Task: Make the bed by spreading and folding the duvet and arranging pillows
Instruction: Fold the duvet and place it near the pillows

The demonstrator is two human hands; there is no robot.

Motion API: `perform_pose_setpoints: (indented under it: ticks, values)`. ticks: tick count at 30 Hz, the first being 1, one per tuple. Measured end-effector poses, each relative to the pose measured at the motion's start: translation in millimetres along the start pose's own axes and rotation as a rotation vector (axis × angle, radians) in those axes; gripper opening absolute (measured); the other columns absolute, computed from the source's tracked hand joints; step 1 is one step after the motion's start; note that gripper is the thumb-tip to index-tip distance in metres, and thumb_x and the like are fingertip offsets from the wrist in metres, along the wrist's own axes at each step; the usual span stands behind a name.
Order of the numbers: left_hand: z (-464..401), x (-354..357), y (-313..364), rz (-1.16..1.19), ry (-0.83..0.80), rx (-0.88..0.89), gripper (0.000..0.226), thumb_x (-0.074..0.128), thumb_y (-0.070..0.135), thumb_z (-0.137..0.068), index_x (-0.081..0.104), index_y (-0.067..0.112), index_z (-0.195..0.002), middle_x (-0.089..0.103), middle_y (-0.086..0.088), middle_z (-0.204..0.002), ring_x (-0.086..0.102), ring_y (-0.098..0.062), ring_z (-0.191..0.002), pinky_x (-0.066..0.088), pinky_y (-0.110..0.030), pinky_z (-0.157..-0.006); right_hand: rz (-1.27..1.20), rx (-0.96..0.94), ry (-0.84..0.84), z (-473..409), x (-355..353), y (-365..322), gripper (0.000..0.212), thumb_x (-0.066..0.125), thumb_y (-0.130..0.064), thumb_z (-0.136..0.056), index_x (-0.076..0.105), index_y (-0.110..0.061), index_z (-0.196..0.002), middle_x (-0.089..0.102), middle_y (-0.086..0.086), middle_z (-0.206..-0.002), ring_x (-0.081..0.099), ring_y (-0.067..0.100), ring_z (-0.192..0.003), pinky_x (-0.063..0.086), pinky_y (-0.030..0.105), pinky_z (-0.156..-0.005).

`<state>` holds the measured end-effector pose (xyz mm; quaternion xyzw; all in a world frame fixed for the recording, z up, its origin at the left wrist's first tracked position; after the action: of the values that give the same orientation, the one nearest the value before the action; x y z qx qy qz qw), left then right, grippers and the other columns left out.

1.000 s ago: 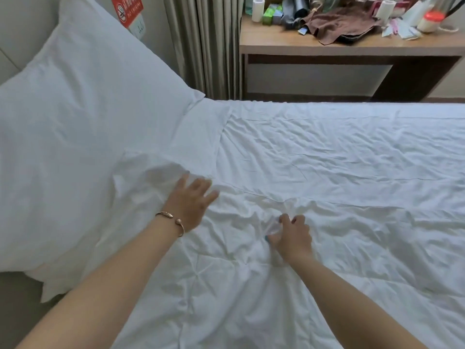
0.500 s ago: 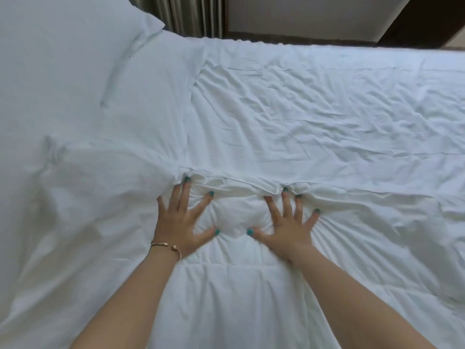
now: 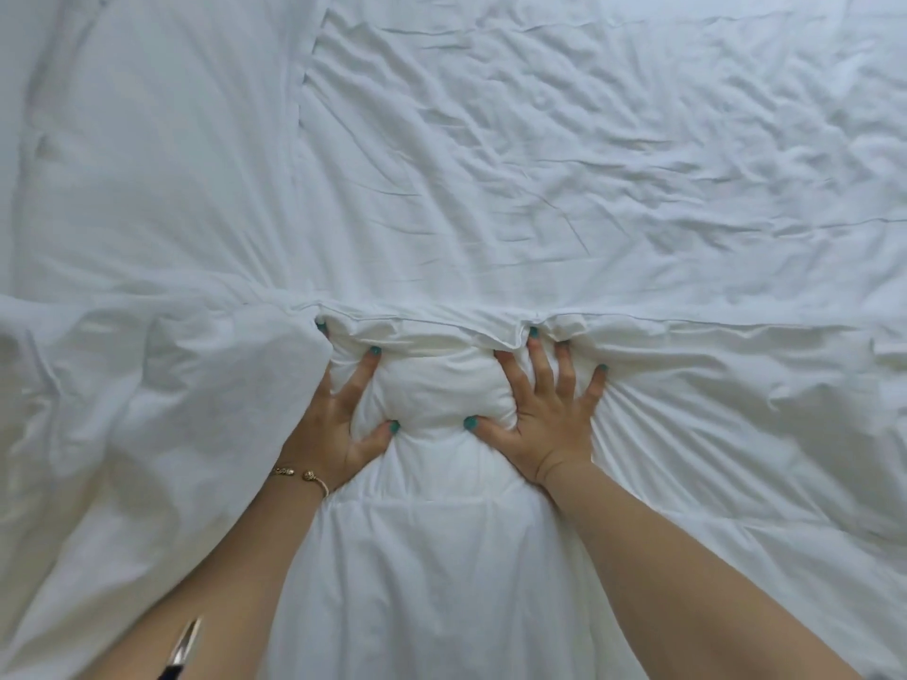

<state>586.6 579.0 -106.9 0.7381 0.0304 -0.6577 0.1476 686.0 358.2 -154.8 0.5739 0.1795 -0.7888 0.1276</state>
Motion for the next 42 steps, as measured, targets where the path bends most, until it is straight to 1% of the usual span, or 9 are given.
perform_pose_setpoints:
  ticks: [2, 4, 9, 12, 18, 26, 33, 37, 42]
  values:
    - [1, 7, -4, -0.030, -0.057, -0.035, 0.081, 0.040, 0.068, -0.075, 0.044, 0.025, -0.143, 0.023, -0.029, -0.151, 0.030, -0.044, -0.133, 0.025, -0.052, -0.106, -0.012, 0.017, -0.088, 0, 0, 1, 0.091, 0.017, -0.093, -0.067, -0.008, -0.054, -0.146, -0.010, -0.012, -0.160, -0.018, 0.021, -0.146, -0.021, 0.065, -0.107]
    - [2, 7, -1, -0.084, -0.106, -0.027, 0.081, 0.033, 0.073, -0.078, 0.045, 0.025, -0.142, 0.026, -0.029, -0.149, 0.034, -0.042, -0.129, 0.028, -0.049, -0.098, -0.099, 0.025, -0.175, 0, -3, 1, 0.090, 0.023, -0.092, -0.068, -0.006, -0.056, -0.145, -0.014, -0.017, -0.159, -0.023, 0.016, -0.145, -0.022, 0.064, -0.107]
    - [7, -4, 3, -0.219, -0.226, -0.038, 0.085, 0.030, 0.076, -0.076, 0.033, 0.031, -0.147, 0.012, -0.026, -0.156, 0.017, -0.039, -0.142, -0.007, -0.054, -0.115, -0.132, -0.020, -0.308, 16, -33, 0, 0.085, 0.037, -0.083, -0.077, -0.001, -0.054, -0.147, -0.009, -0.016, -0.161, -0.015, 0.016, -0.148, -0.015, 0.063, -0.110]
    - [23, -22, 14, -0.473, -0.386, -0.209, 0.078, 0.016, 0.074, -0.084, 0.003, 0.037, -0.151, 0.000, -0.019, -0.159, -0.003, -0.031, -0.147, -0.017, -0.059, -0.111, -0.015, -0.060, -0.263, 55, -52, 12, 0.078, 0.040, -0.068, -0.088, -0.001, -0.046, -0.150, -0.007, -0.009, -0.163, -0.012, 0.018, -0.149, -0.005, 0.053, -0.117]
    - [120, -27, 124, 0.016, -0.565, -0.710, 0.067, 0.022, 0.057, -0.095, 0.006, 0.028, -0.153, -0.003, -0.010, -0.160, -0.003, -0.026, -0.147, 0.003, -0.052, -0.115, 0.054, 0.009, -0.387, 163, -52, 117, 0.070, 0.034, -0.063, -0.094, -0.002, -0.045, -0.151, -0.017, -0.009, -0.161, -0.017, 0.019, -0.148, -0.007, 0.054, -0.117]
    - [164, 19, 365, 0.094, -0.709, -0.589, 0.085, 0.031, 0.067, -0.090, -0.006, 0.021, -0.152, -0.011, -0.012, -0.159, -0.009, -0.031, -0.146, 0.009, -0.057, -0.114, -0.038, 0.169, -0.428, 230, -88, 323, 0.074, 0.045, -0.056, -0.093, 0.004, -0.039, -0.152, -0.010, -0.011, -0.162, -0.010, 0.021, -0.149, 0.006, 0.056, -0.118]
    - [121, 46, 601, 0.258, -0.700, -0.317, 0.074, 0.034, 0.072, -0.088, -0.006, 0.050, -0.146, -0.021, -0.002, -0.158, -0.021, -0.031, -0.144, 0.004, -0.063, -0.112, -0.079, 0.285, -0.361, 232, -121, 520, 0.088, 0.050, -0.069, -0.084, -0.009, -0.052, -0.148, -0.021, -0.008, -0.160, -0.015, 0.028, -0.148, 0.001, 0.059, -0.115]
    - [72, 67, 646, 0.072, -0.691, -0.274, 0.106, 0.051, 0.084, -0.067, -0.023, 0.057, -0.138, -0.035, -0.006, -0.153, -0.035, -0.039, -0.136, 0.001, -0.073, -0.106, 0.120, 0.161, -0.301, 190, -130, 594, 0.106, 0.049, -0.085, -0.069, -0.019, -0.053, -0.144, -0.027, -0.007, -0.158, -0.023, 0.034, -0.145, -0.004, 0.070, -0.107]
    - [14, 110, 630, -0.080, -0.809, -0.353, 0.152, 0.072, 0.083, -0.033, -0.047, 0.053, -0.122, -0.052, -0.009, -0.140, -0.042, -0.042, -0.131, -0.003, -0.080, -0.097, 0.016, 0.091, -0.343, 157, -76, 642, 0.134, 0.061, -0.086, -0.055, -0.044, -0.047, -0.130, -0.043, -0.009, -0.149, -0.030, 0.033, -0.142, -0.014, 0.071, -0.104]
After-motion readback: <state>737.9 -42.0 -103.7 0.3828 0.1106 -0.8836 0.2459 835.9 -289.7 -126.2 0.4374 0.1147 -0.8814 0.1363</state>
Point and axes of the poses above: each hand's wrist, its own z-axis away from the middle knuckle, its own x-axis out of the palm, y = z × x, the point moved 10 cm from there along -z, towards the middle knuckle
